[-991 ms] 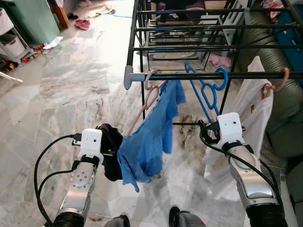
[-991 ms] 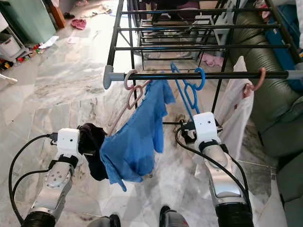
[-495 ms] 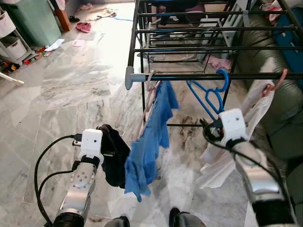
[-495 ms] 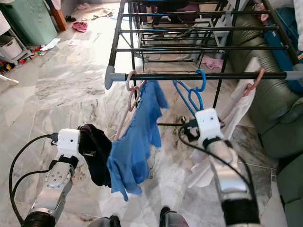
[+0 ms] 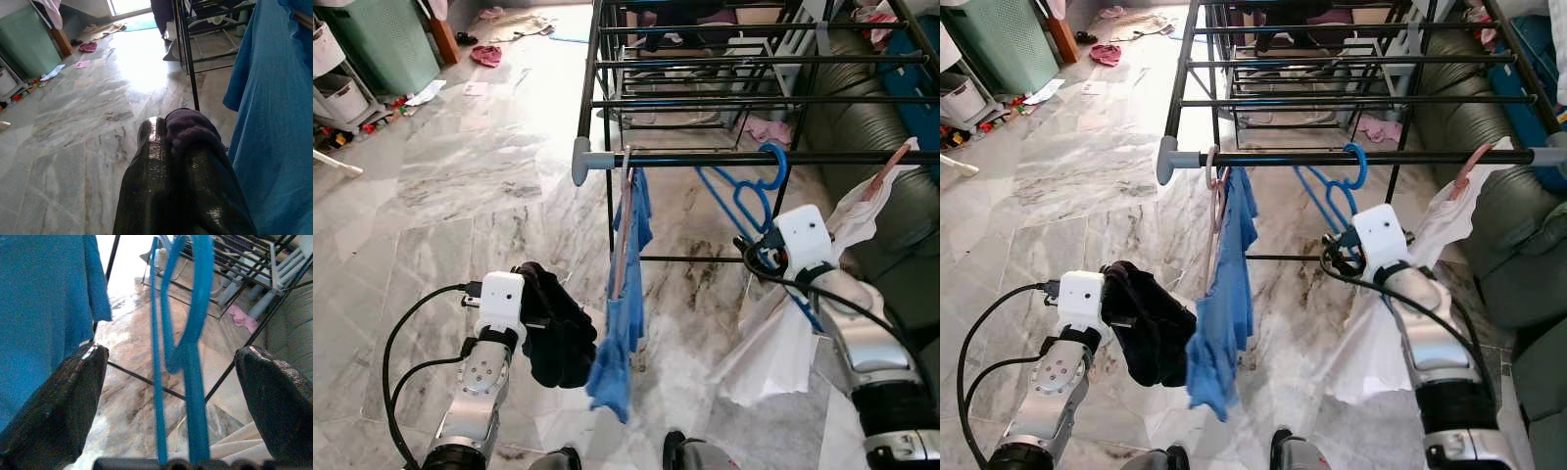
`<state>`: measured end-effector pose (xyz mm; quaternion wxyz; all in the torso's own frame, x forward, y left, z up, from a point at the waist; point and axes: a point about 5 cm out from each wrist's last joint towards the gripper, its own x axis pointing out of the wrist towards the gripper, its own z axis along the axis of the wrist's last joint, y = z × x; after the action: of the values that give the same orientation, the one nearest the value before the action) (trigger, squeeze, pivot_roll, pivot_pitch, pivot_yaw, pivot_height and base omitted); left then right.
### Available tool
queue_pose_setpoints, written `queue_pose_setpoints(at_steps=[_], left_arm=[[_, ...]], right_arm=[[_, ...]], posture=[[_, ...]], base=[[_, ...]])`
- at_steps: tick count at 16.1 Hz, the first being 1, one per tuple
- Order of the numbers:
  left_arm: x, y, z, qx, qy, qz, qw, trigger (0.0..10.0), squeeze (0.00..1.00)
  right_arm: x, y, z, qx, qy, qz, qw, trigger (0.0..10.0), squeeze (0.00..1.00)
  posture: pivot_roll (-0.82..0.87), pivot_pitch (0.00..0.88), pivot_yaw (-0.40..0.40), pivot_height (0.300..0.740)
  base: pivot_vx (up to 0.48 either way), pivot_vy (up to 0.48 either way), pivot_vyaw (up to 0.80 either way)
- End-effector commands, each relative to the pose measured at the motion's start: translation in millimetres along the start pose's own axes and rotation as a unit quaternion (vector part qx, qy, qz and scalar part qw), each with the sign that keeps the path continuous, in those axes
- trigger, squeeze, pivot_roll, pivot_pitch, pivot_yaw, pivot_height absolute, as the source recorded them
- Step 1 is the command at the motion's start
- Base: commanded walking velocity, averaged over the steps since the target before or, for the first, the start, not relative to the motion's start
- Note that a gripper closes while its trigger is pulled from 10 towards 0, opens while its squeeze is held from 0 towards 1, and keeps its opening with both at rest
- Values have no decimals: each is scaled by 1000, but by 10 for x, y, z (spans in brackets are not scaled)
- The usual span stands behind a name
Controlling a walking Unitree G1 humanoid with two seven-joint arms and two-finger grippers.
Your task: Hang hanger
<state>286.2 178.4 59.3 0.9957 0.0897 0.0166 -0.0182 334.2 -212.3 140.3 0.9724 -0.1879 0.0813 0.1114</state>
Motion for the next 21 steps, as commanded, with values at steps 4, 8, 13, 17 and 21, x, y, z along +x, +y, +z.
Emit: queue_pose_setpoints(at_steps=[4,8,13,17,21], left_arm=[[-35,68,-58,6,12,13,1000,10000,0],[-26,77,-74,10,17,12,1000,10000,0],[-30,70,-102,10,24,12,1000,10000,0],[-30,52,-120,11,28,9,1000,10000,0],[-26,56,-130,14,30,6,999,10000,0]], right_arm=[[23,-98,62,15,9,14,1000,1725,0],[40,-115,58,38,26,29,999,0,0],[65,-51,-22,77,50,17,996,353,0],[66,5,-63,95,55,4,994,8627,0],[81,-15,-82,100,56,-27,993,10000,0]], posture=[[-129,180,34,740],[-131,180,36,740],[-132,177,35,740],[-132,176,34,740],[-135,175,42,740]], base=[[0,0,0],[0,0,0],[0,0,0],[0,0,0],[0,0,0]])
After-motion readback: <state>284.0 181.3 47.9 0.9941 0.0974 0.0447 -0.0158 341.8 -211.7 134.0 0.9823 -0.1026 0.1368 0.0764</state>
